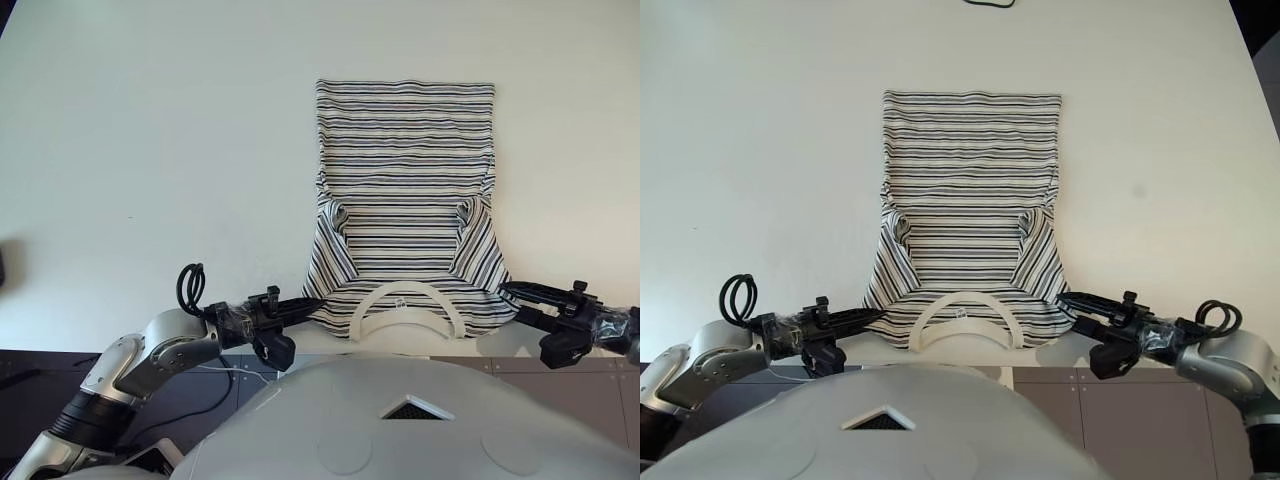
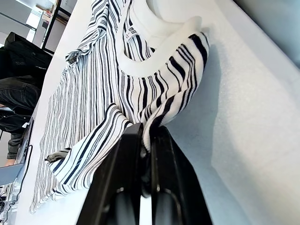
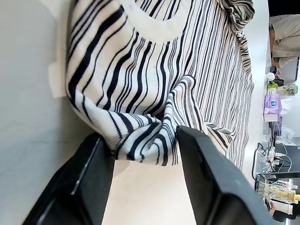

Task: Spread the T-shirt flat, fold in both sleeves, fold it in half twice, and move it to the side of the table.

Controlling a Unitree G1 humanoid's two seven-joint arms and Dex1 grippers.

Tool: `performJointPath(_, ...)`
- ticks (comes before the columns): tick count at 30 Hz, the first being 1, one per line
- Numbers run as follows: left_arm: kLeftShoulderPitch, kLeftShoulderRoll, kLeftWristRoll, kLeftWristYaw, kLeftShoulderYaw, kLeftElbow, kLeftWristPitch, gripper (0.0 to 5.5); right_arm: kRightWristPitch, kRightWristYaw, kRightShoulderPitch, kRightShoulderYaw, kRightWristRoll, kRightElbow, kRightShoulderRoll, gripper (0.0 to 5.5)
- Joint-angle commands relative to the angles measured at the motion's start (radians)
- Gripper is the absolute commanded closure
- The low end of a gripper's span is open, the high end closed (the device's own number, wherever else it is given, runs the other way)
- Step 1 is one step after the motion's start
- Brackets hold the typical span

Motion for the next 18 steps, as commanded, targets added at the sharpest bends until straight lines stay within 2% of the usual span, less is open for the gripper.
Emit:
performJointPath(1,-0.007,0.015,0.036,-0.016,-0.011,0.050,0.016,5.40,0.048,0.001,0.023,0.044,-0.050,0.002,-0.005,3.23)
performJointPath(9,-0.010,0.016,0.020,-0.014,-0.003,0.056,0.008,5.40,0.091,-0.004,0.061,0.093,-0.038,-0.001,-0.053,4.76)
performJointPath(12,-0.005,0.028,-0.047,-0.038,0.002,0.042,0.026,5.40,0.145,0.038,0.061,0.128,0.041,-0.007,-0.087,5.26)
performJointPath(18,0.009,0.088,-0.277,-0.188,-0.001,-0.045,0.165,5.40,0.350,0.213,0.060,0.201,0.345,-0.094,-0.178,5.34)
